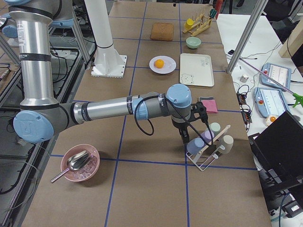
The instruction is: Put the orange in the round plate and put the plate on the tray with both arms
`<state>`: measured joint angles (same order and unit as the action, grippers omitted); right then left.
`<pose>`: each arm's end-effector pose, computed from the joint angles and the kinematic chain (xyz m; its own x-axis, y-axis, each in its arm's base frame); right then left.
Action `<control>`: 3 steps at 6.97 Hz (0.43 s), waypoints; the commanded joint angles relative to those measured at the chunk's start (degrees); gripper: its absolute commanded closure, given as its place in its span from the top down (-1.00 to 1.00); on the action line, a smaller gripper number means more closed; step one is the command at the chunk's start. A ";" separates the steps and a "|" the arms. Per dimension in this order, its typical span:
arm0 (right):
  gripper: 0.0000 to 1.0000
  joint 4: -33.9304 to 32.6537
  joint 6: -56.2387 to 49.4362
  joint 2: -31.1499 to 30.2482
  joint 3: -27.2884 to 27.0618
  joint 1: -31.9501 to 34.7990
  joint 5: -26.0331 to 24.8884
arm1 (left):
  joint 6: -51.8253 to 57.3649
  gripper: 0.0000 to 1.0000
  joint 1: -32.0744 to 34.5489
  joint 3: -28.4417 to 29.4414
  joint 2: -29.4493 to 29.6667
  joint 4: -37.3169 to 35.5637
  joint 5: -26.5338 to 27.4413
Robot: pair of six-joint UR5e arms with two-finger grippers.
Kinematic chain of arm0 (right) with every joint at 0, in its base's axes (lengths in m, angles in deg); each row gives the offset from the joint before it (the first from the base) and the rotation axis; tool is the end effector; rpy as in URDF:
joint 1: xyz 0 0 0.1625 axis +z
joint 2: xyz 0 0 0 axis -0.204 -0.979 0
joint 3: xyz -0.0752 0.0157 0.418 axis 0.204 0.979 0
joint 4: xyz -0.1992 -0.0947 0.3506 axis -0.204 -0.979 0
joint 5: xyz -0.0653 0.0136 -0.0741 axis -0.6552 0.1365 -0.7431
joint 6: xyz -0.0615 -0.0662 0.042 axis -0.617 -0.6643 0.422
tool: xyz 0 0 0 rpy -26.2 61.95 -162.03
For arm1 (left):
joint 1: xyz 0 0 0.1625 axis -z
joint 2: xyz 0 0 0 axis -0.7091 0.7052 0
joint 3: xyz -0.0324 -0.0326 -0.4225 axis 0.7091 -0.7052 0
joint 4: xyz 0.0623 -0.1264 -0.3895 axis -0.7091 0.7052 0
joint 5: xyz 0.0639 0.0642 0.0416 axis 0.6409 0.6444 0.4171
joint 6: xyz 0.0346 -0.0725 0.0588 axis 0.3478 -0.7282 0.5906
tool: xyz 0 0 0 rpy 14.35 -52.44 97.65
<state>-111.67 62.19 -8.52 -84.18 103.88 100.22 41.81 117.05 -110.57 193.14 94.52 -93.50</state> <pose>0.0765 -0.5058 0.5467 0.6575 -0.2363 0.7154 0.0339 0.9579 0.2852 0.1109 -0.5457 0.3555 0.6332 0.3769 -0.6760 -0.3009 0.9246 0.2336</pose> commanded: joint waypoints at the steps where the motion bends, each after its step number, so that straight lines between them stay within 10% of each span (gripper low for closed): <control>1: 1.00 -11.70 -1.28 5.10 0.18 0.18 -4.19 | -0.42 0.98 0.00 -0.20 0.43 -0.24 0.00; 3: 1.00 -14.83 -11.82 6.98 4.89 2.62 -6.76 | -0.51 0.98 0.00 -0.47 0.78 -1.12 0.00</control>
<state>-124.25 58.04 -2.71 -82.36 104.75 95.01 41.37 117.05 -110.97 193.62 93.78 -93.50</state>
